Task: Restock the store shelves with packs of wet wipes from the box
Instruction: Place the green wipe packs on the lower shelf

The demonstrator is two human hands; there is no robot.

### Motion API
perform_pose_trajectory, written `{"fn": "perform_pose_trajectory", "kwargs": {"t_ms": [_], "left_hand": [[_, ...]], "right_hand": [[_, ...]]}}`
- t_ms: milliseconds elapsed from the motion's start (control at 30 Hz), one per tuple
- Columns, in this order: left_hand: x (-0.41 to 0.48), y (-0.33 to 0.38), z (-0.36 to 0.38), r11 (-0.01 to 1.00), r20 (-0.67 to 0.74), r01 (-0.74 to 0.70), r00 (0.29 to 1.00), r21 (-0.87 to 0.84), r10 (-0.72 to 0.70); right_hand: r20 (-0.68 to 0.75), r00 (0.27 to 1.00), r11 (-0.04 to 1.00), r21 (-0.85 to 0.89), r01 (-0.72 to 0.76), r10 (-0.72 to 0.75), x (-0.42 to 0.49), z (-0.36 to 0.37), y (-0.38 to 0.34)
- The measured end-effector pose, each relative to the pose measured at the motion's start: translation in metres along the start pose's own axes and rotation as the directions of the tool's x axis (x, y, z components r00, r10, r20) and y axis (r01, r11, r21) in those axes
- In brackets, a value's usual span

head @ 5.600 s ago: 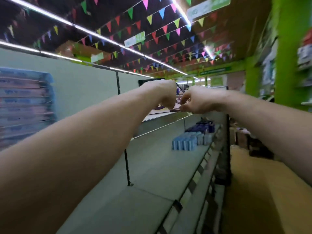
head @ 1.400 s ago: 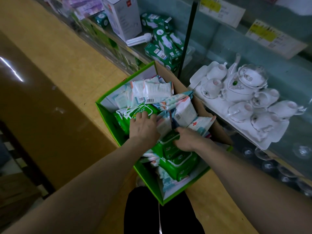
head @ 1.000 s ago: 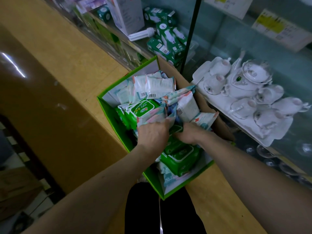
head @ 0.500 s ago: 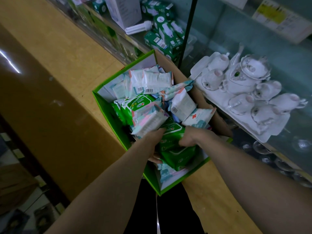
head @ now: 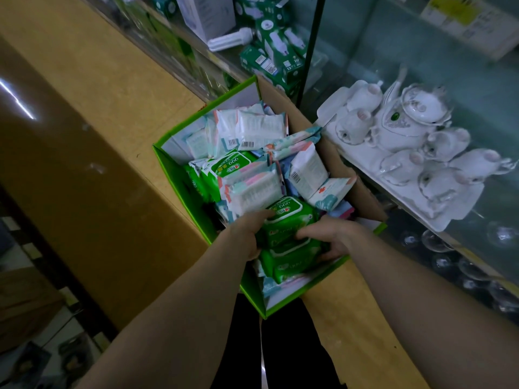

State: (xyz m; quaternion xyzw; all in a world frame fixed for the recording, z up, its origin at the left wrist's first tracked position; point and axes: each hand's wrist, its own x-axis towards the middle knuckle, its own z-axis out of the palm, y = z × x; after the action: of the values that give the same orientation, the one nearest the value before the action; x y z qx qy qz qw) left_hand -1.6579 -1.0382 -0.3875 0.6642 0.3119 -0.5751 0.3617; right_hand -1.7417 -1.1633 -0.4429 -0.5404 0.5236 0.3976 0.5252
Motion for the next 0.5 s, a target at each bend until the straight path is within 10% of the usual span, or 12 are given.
{"fn": "perform_pose_trajectory", "kwargs": {"t_ms": [500], "left_hand": [[0.045, 0.002, -0.015, 0.997, 0.013, 0.064, 0.998, 0.049, -0.065]], "right_hand": [[0.171, 0.984, 0.999, -0.031, -0.045, 0.049, -0.017, 0.009, 0.001]]}}
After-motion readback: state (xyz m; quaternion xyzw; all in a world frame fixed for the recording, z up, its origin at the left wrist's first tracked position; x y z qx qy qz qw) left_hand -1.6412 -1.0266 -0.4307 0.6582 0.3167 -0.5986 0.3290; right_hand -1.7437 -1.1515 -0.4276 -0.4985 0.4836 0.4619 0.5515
